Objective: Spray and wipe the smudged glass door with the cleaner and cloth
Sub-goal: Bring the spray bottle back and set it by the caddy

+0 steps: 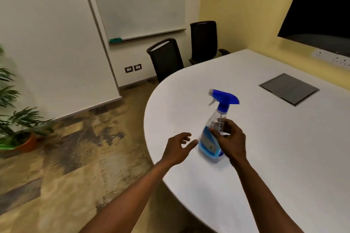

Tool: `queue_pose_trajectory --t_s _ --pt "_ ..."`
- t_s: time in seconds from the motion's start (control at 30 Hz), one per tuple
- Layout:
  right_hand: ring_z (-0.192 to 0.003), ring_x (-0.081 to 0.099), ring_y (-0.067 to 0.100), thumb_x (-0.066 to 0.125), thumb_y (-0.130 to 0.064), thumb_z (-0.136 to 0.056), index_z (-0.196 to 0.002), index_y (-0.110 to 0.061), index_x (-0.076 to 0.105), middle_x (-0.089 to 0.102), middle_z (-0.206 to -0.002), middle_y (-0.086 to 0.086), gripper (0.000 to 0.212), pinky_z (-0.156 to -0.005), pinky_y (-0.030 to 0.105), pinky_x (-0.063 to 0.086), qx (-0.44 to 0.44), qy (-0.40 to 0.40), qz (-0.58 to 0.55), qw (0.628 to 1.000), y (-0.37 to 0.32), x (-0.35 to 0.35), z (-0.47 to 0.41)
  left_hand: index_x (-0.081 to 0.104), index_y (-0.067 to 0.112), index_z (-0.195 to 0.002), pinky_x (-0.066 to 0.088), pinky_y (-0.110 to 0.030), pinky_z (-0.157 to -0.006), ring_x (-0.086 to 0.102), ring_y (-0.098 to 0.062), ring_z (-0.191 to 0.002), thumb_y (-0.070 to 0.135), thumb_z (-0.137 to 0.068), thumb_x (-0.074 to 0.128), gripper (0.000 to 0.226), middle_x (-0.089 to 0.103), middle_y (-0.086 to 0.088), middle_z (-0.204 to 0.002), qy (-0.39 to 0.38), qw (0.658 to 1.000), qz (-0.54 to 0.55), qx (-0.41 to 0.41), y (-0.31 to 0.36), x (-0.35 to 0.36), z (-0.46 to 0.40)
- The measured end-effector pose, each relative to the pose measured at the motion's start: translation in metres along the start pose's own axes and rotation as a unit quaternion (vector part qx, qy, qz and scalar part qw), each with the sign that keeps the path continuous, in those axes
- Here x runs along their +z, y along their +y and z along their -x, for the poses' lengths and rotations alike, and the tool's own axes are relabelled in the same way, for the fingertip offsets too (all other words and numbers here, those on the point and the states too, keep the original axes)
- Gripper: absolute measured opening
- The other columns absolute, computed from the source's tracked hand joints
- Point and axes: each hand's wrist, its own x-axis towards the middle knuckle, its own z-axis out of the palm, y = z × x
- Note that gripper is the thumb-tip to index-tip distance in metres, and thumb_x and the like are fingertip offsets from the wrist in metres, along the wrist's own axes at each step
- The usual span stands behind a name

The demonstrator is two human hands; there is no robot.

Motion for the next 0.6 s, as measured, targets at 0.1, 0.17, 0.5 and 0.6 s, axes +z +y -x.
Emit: queue_pose_trajectory --t_s 0.1,0.17,0.5,0.6 --pt "-0.097 0.067 0.009 0.085 -0.027 -0.082 -0.12 -0.018 0.067 0.072 -0.11 -0.004 0.043 -0.091 0.04 0.06 0.031 0.061 0.008 0.998 0.031 -0.035 -0.053 0.067 0.018 -0.123 0.055 -0.024 -0.087 0.068 -0.016 -0.101 0.053 -0.084 0.073 0.053 0.073 -0.001 -0.11 -0.014 0.999 -0.032 -0.023 0.005 0.053 -0.049" --pt "-0.097 0.067 0.012 0.085 -0.028 -0.082 -0.12 -0.017 0.066 0.071 -0.109 -0.005 0.044 -0.093 0.043 0.06 0.046 0.096 0.021 0.994 0.054 -0.054 -0.085 0.064 0.018 -0.126 0.055 -0.033 -0.092 0.066 -0.021 -0.108 0.054 -0.087 0.07 0.054 0.071 -0.003 -0.117 -0.035 0.996 -0.076 -0.036 0.006 0.081 -0.078" --pt "-0.104 0.067 0.018 0.086 -0.021 -0.08 -0.122 -0.014 0.063 0.072 -0.119 0.005 0.048 -0.102 0.05 0.055 0.134 0.2 0.051 0.969 0.148 -0.093 -0.153 0.047 0.016 -0.145 0.04 -0.042 -0.112 0.053 -0.03 -0.132 0.047 -0.097 0.056 0.058 0.055 -0.01 -0.142 -0.123 0.948 -0.288 -0.065 -0.012 0.152 -0.159" --pt "-0.108 0.069 0.024 0.086 -0.022 -0.081 -0.122 -0.013 0.064 0.073 -0.118 0.006 0.047 -0.102 0.049 0.056 0.152 0.18 0.047 0.971 0.168 -0.09 -0.155 0.048 0.015 -0.142 0.039 -0.041 -0.11 0.054 -0.03 -0.13 0.047 -0.098 0.054 0.055 0.056 -0.011 -0.139 -0.139 0.927 -0.342 -0.068 -0.019 0.164 -0.17"
